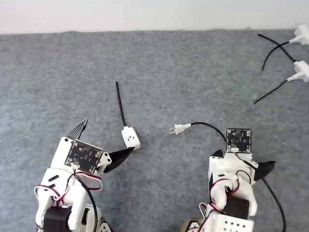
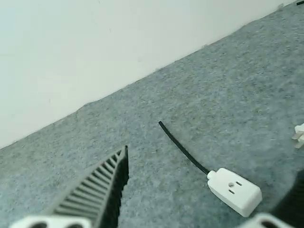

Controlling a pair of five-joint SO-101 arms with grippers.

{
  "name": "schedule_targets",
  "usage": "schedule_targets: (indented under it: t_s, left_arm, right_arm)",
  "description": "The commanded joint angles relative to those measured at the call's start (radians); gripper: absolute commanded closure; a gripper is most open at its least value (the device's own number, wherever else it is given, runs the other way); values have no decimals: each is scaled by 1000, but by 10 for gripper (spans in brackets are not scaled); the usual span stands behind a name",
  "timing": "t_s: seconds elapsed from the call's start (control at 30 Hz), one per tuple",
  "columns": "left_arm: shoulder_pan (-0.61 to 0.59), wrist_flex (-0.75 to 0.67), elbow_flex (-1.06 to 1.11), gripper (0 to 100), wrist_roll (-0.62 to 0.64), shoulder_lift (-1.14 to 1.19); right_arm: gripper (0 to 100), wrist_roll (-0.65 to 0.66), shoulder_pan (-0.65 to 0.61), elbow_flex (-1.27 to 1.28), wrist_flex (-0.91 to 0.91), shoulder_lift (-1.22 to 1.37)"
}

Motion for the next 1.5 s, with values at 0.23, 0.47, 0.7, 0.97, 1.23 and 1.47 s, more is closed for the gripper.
schedule_targets:
  t_s: [0.23, 0.47, 0.7, 0.97, 1.23, 1.47]
  left_arm:
    - [127, 55, -48, 503, 91, 11]
    - [120, 55, -47, 503, 83, -43]
    - [120, 110, -38, 503, 48, -40]
    - [120, 157, -35, 522, 86, -35]
    - [120, 153, -36, 827, 77, -37]
    - [120, 153, -33, 840, 75, -37]
  right_arm:
    - [437, 9, -2, -26, -24, -8]
    - [437, 12, -2, -32, -24, -8]
    - [437, 12, -4, -28, -24, -8]
    - [437, 8, -5, -28, -24, -8]
    - [437, 8, -5, -28, -24, -8]
    - [438, 8, -7, -15, -24, -8]
